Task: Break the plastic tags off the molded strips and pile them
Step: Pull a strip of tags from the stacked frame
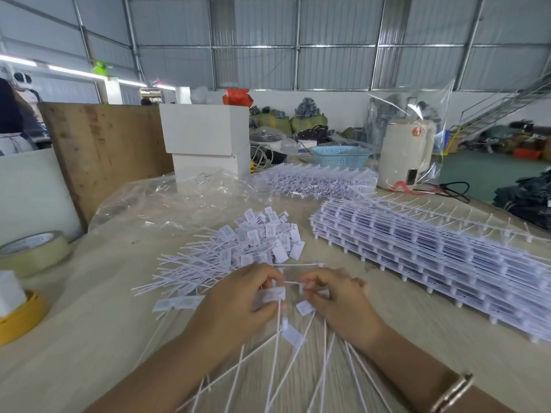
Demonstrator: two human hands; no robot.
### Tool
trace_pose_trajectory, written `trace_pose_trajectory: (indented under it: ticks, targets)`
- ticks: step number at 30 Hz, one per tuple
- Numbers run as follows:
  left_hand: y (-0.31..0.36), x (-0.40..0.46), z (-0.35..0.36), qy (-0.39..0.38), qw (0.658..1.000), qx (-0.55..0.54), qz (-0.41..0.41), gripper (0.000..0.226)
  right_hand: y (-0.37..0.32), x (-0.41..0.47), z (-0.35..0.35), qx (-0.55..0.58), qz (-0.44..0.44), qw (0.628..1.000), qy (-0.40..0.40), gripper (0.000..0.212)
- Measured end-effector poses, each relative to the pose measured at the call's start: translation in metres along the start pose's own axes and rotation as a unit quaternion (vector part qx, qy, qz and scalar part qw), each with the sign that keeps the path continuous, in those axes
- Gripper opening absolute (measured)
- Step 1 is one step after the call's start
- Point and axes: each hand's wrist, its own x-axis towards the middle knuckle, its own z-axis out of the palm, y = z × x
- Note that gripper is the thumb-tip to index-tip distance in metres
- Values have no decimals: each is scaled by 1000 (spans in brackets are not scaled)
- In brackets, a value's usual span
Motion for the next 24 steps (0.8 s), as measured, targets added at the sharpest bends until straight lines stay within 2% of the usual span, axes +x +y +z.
trace_pose_trajectory:
  ticks: [2,5,7,8,9,12,15,19,24]
  targets:
    - [3,-1,3,-6,999,34,-1,33,0,0,1,-47,-12,999,10,22]
    - [8,0,4,5,998,64,22,38,-4,-3,0,-39,-58,996,52,15]
    - [12,1,3,15,996,74,38,39,-8,-6,2,-24,-86,994,56,40]
    - [14,1,3,20,995,79,53,37,-10,-7,3,-23,-92,994,47,46]
    - [17,1,2,26,993,85,74,35,-11,-8,5,-23,-99,994,30,44]
    - [23,-1,1,9,991,84,106,31,-16,-9,5,18,-97,995,-22,16]
    - [18,-3,-1,-13,993,71,93,33,-12,-7,1,87,-84,992,-28,34]
    - [13,-3,-9,-6,994,76,77,33,-6,-3,-1,122,-51,991,-11,19]
    - [14,-2,-7,-12,988,124,90,25,-6,-3,0,130,-50,990,-17,23]
